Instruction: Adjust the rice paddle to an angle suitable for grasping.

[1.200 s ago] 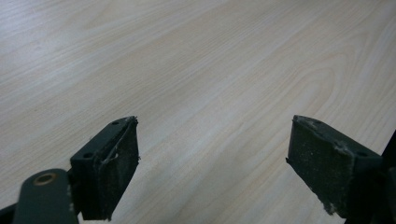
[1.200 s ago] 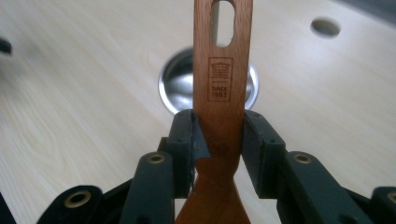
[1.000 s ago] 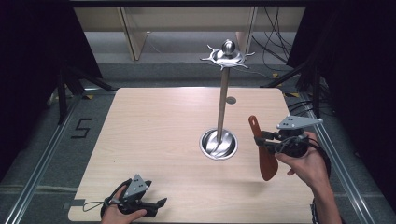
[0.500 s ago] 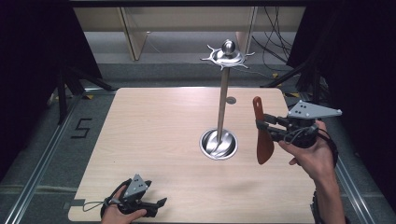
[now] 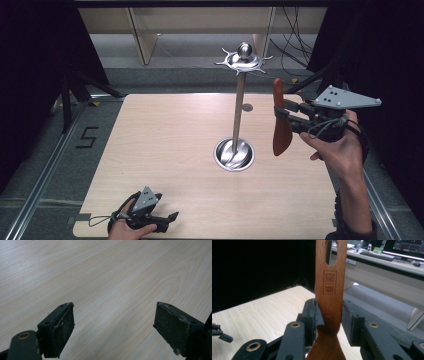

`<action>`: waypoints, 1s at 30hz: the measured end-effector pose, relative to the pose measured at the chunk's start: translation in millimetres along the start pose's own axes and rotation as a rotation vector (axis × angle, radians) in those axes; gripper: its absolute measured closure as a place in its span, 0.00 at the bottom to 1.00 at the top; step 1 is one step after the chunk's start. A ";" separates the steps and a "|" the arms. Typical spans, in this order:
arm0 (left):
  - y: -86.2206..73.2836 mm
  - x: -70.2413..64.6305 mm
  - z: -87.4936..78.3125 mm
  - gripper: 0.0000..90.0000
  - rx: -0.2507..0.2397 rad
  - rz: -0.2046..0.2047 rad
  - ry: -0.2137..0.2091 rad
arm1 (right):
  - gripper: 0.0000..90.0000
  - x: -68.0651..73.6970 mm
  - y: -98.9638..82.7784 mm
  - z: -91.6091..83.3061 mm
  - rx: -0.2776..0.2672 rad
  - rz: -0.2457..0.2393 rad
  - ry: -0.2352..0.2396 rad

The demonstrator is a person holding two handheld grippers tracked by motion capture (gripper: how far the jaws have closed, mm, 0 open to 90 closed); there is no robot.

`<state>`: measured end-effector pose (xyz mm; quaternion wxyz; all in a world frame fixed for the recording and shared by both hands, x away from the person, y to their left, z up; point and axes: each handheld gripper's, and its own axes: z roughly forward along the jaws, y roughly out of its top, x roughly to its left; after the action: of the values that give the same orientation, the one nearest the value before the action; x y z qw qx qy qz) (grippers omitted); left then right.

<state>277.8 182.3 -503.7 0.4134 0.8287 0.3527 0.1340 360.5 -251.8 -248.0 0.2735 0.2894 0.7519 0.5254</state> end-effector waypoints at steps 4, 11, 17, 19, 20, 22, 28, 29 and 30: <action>0.3 0.4 -0.3 0.18 0.000 0.006 0.002 | 0.75 1.2 14.5 6.0 -0.015 -0.005 0.000; 0.4 0.5 -0.3 0.18 0.002 0.007 0.001 | 0.74 -0.9 21.7 13.8 -0.026 0.000 0.003; 0.5 0.6 -0.2 0.18 0.003 0.007 0.002 | 0.74 -4.4 22.4 20.7 -0.025 0.014 0.008; 0.1 -0.8 0.0 0.18 0.001 -0.010 0.000 | 0.75 -4.9 22.4 22.4 -0.025 0.017 0.008; -0.2 -1.1 0.1 0.18 0.003 -0.019 0.001 | 0.75 -5.5 22.5 23.4 -0.024 0.015 0.012; 0.5 0.5 -0.2 0.18 0.002 0.004 0.002 | 0.75 -6.4 22.3 25.5 -0.023 0.017 0.015; 0.6 0.5 -0.3 0.18 0.002 0.008 0.001 | 0.75 -7.5 20.9 32.4 -0.019 0.029 0.022; 0.6 0.5 -0.2 0.18 0.002 0.010 0.001 | 0.74 -8.2 20.6 33.4 -0.020 0.027 0.019; -0.1 -1.1 0.1 0.18 0.004 -0.018 0.002 | 0.74 -8.3 20.4 34.3 -0.020 0.028 0.020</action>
<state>277.0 181.6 -503.8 0.4126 0.8262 0.3607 0.1306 393.8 -230.4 -238.0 0.2612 0.2919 0.7453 0.5395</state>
